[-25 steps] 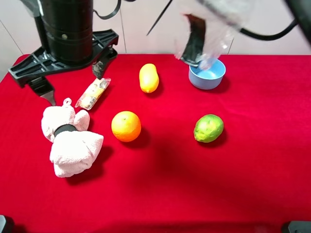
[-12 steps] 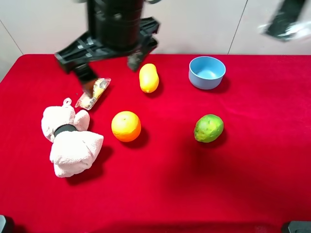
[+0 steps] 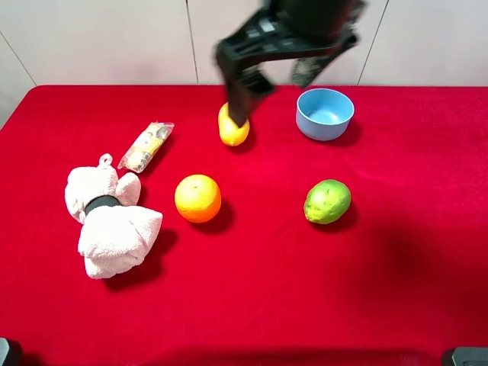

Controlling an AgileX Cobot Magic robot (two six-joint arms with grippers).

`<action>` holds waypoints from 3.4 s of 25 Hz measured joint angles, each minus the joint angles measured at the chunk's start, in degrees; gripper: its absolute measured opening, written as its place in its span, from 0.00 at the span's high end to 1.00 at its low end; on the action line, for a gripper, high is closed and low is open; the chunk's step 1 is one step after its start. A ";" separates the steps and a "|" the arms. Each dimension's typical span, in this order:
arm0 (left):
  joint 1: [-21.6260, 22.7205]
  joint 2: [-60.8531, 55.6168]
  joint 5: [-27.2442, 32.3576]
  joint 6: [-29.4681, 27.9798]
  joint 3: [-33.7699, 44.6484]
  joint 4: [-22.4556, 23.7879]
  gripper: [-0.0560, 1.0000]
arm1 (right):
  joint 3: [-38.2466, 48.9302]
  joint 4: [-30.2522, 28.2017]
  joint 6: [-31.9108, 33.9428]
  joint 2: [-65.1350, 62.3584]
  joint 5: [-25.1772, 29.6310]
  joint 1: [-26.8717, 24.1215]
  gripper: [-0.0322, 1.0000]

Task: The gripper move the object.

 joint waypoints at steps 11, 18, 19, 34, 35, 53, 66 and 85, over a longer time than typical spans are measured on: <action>0.00 0.00 0.00 0.00 0.00 0.00 0.02 | 13.74 -2.53 -3.02 -19.08 0.09 -10.50 0.30; 0.00 0.00 0.00 0.00 0.00 0.00 0.02 | 20.28 -5.04 -2.44 -31.30 0.14 -12.56 0.30; 0.00 0.00 0.00 0.00 0.00 0.00 0.02 | 21.05 -5.04 -2.44 -32.99 0.14 -12.56 0.30; 0.00 0.00 0.00 0.00 0.00 0.00 0.02 | 36.36 -5.04 -1.25 -54.54 0.28 -12.95 0.30; 0.00 0.00 0.00 0.00 0.00 0.00 0.02 | 37.25 -4.98 -1.25 -55.90 0.26 -13.58 0.30; 0.00 0.00 0.00 0.00 0.00 0.00 0.02 | 49.49 -4.98 -1.21 -77.65 -7.82 -40.65 0.30; 0.00 0.00 0.00 0.00 0.00 0.00 0.02 | 55.89 -4.38 -1.21 -91.82 -10.94 -44.72 0.30; 0.00 0.00 0.00 0.00 0.00 0.00 0.02 | 55.89 -3.98 -1.21 -91.88 -11.40 -44.72 0.30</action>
